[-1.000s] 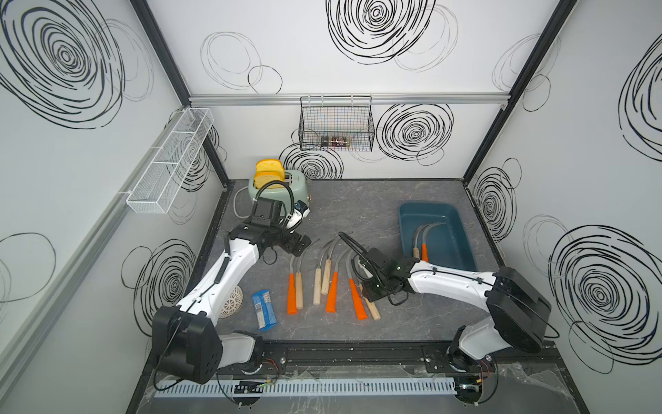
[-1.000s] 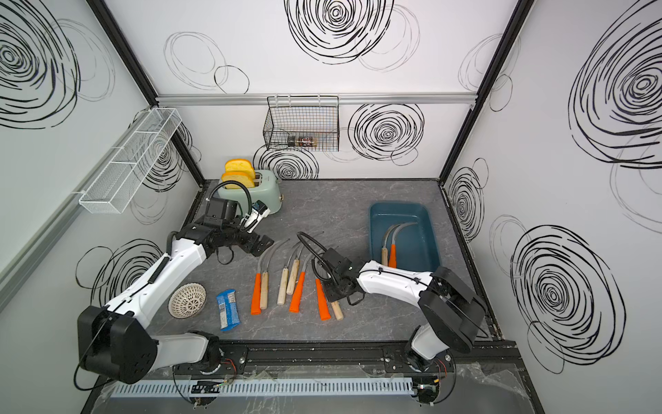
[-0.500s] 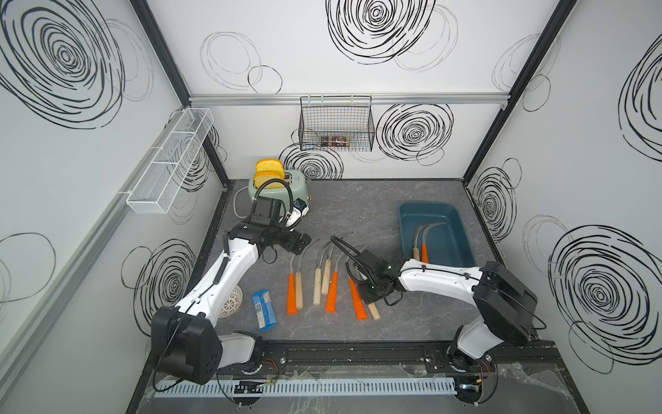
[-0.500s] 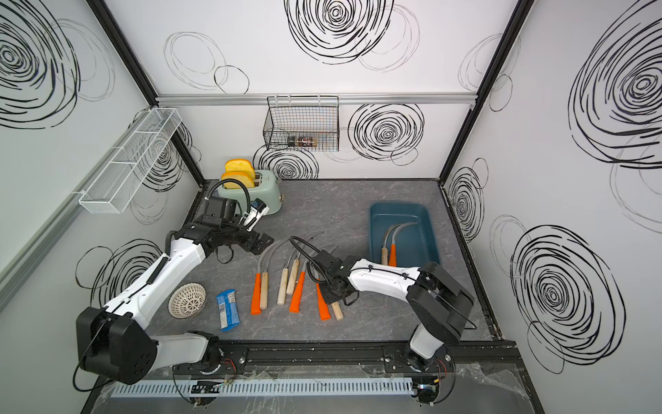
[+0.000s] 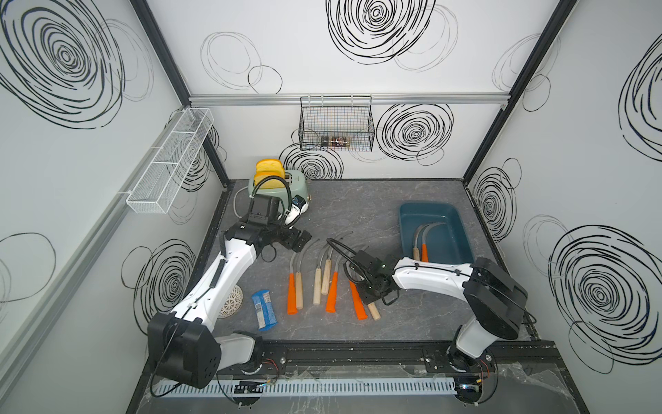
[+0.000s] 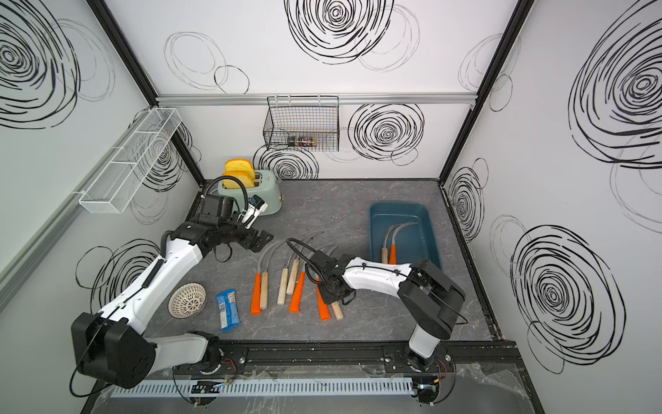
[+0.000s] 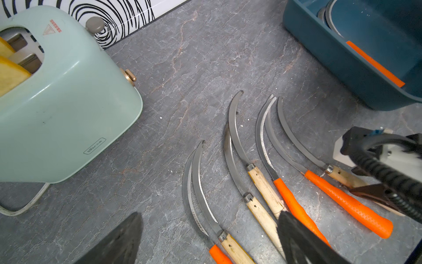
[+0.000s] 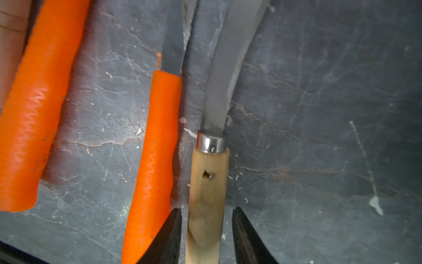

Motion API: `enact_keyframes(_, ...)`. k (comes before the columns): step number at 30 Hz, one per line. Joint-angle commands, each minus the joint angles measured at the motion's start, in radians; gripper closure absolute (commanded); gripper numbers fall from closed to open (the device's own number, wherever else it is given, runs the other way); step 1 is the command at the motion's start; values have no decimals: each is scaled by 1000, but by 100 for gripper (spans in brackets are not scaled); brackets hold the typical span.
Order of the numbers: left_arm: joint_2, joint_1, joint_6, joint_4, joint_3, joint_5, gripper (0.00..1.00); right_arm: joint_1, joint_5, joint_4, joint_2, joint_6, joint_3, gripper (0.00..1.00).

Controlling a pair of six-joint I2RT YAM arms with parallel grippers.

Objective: Put small sickles into storage boxes
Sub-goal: Pick up the sickle at the center of the board.

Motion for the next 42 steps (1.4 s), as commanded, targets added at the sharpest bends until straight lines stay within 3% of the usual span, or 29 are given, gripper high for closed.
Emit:
enact_keyframes(1, -21, 7, -9, -4, 23, 21, 4, 6, 28, -47, 4, 19, 24, 60)
enact_keyframes(42, -32, 10, 9, -9, 13, 9, 4, 15, 28, -58, 67, 13, 62, 61)
